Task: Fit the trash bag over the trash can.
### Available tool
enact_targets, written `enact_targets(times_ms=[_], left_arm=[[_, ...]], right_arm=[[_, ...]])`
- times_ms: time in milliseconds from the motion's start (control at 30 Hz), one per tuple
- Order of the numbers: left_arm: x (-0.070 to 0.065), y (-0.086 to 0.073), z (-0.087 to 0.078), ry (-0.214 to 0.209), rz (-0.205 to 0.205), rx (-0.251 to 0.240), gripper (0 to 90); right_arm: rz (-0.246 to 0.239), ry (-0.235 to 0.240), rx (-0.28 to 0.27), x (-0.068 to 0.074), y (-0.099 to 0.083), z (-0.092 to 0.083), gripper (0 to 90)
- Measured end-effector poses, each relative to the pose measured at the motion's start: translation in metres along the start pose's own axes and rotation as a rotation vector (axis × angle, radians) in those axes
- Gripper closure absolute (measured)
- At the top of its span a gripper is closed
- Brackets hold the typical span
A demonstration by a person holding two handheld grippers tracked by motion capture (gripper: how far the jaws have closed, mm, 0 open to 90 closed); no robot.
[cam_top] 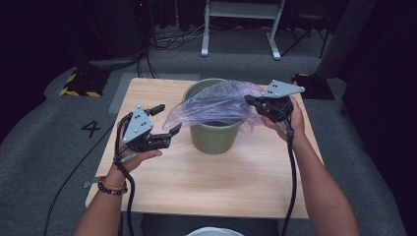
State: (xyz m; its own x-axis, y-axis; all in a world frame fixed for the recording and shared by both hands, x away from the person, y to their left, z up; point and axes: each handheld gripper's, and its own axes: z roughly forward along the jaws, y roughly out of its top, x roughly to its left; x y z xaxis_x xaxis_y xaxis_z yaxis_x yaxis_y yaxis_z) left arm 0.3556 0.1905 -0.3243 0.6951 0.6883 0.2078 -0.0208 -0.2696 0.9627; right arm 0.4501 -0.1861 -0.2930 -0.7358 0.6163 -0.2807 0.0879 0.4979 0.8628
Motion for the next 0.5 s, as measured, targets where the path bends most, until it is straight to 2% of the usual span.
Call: enact_targets(times_ms=[67,133,167,200,233,267,367,400,500], left_arm=[[0.0,0.001,-0.007,-0.017,-0.018,-0.029,26.1],[0.0,0.002,-0.013,-0.005,-0.023,-0.044,26.0],[0.0,0.002,-0.015,-0.013,-0.024,-0.052,25.9],[0.0,0.002,-0.018,-0.047,-0.029,-0.06,26.4],[-0.003,0.002,-0.019,-0.075,-0.011,-0.064,28.8],[-0.009,0.003,-0.02,-0.077,0.017,-0.058,29.7],[-0.026,0.003,-0.014,-0.149,0.092,-0.01,34.6],[-0.031,0.002,-0.01,-0.149,0.113,0.008,34.6],[-0.04,-0.005,0.009,-0.15,0.173,0.102,38.0]], right_arm=[[-0.006,-0.013,0.01,0.003,0.003,-0.001,90.0],[-0.015,-0.017,0.015,0.005,0.005,-0.001,90.0],[-0.016,-0.022,0.02,0.006,0.006,-0.001,90.0],[-0.014,-0.028,0.025,0.006,0.006,-0.001,90.0],[-0.012,-0.032,0.027,0.006,0.007,-0.001,90.0],[-0.009,-0.032,0.027,0.006,0.008,-0.001,90.0],[-0.003,-0.034,0.035,0.006,0.011,0.001,90.0],[-0.004,-0.035,0.038,0.007,0.012,0.002,90.0],[-0.002,-0.028,0.052,0.007,0.013,0.005,90.0]])
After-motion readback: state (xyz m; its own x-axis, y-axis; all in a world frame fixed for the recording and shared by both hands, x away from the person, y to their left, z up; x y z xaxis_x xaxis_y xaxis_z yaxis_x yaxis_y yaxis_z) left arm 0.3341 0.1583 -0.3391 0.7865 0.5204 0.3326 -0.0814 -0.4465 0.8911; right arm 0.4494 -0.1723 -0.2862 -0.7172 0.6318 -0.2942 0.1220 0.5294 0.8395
